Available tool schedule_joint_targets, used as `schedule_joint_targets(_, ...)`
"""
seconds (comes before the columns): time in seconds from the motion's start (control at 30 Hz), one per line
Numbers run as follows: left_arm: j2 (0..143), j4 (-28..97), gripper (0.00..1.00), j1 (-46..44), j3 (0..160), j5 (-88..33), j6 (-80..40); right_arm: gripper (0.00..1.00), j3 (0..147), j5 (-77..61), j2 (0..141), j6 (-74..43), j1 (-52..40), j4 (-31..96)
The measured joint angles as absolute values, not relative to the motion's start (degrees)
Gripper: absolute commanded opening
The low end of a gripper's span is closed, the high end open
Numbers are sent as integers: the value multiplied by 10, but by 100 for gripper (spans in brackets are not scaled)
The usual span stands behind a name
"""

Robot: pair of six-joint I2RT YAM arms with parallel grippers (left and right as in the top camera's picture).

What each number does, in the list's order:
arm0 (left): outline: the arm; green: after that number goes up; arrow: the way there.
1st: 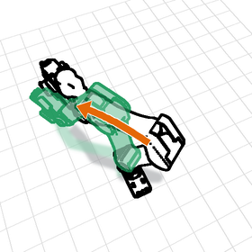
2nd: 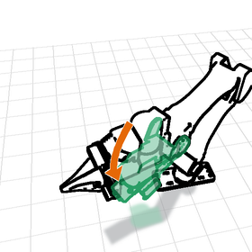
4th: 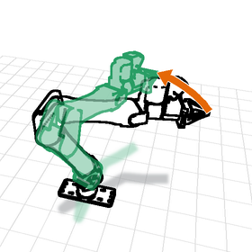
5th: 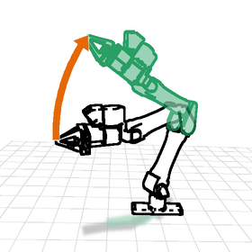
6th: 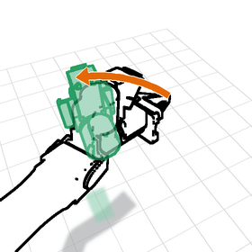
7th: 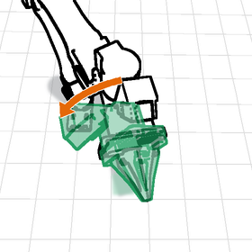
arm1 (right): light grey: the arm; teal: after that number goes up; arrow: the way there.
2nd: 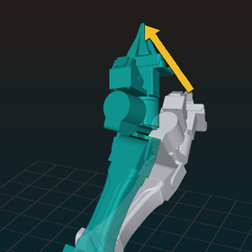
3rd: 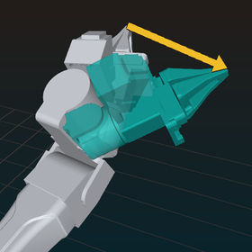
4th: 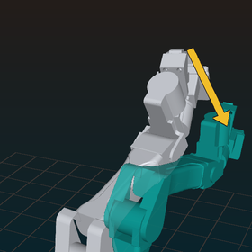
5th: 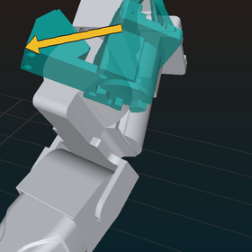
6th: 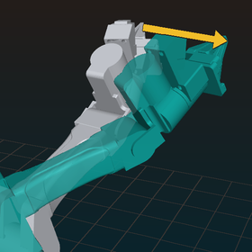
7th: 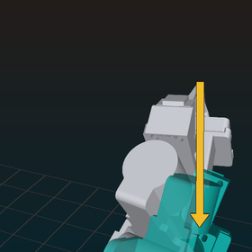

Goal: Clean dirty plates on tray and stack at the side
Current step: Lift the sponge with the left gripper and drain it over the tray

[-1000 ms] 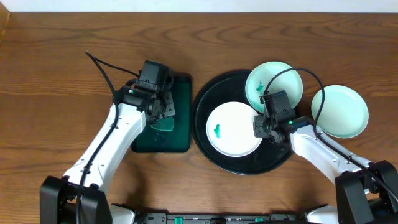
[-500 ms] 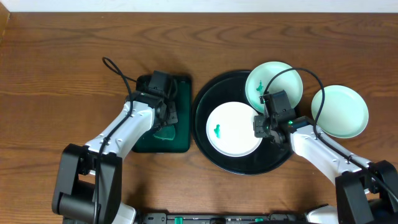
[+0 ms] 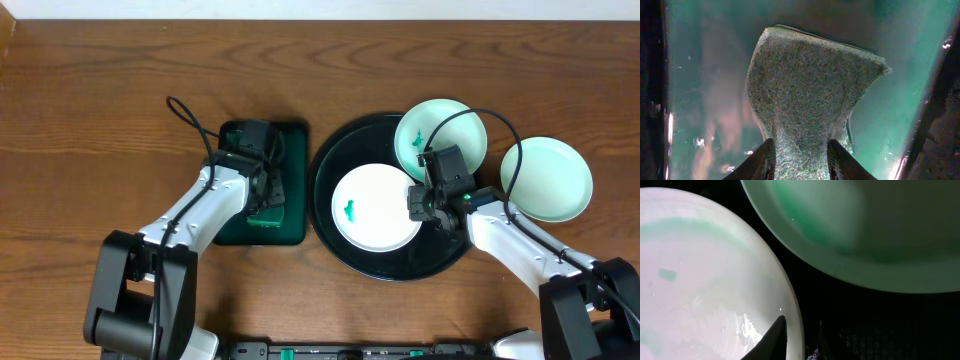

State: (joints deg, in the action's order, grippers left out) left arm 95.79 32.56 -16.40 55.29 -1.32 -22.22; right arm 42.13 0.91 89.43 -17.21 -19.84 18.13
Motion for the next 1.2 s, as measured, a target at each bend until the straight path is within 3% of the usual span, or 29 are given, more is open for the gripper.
schedule_joint_targets(0.57, 958, 295, 40, -164, 531, -18, -242, 19, 421, 9, 894, -172, -199, 181)
schedule_joint_targets(0.7, 958, 293, 36, -164, 531, -20, -244, 19, 421, 9, 894, -172, -198, 181)
schedule_joint_targets(0.77, 962, 289, 23, -164, 531, -22, -244, 19, 421, 9, 894, -172, -199, 181)
schedule_joint_targets(0.8, 965, 287, 11, -164, 531, -23, -244, 19, 421, 9, 894, -172, -199, 181)
schedule_joint_targets(0.83, 969, 284, 7, -164, 531, -25, -247, 18, 421, 9, 894, -172, -199, 181)
schedule_joint_targets(1.0, 973, 281, 7, -165, 532, -27, -242, 18, 421, 9, 894, -172, -199, 181)
schedule_joint_targets(1.2, 942, 305, 7, -165, 535, -27, -224, 24, 421, 9, 894, -173, -198, 181)
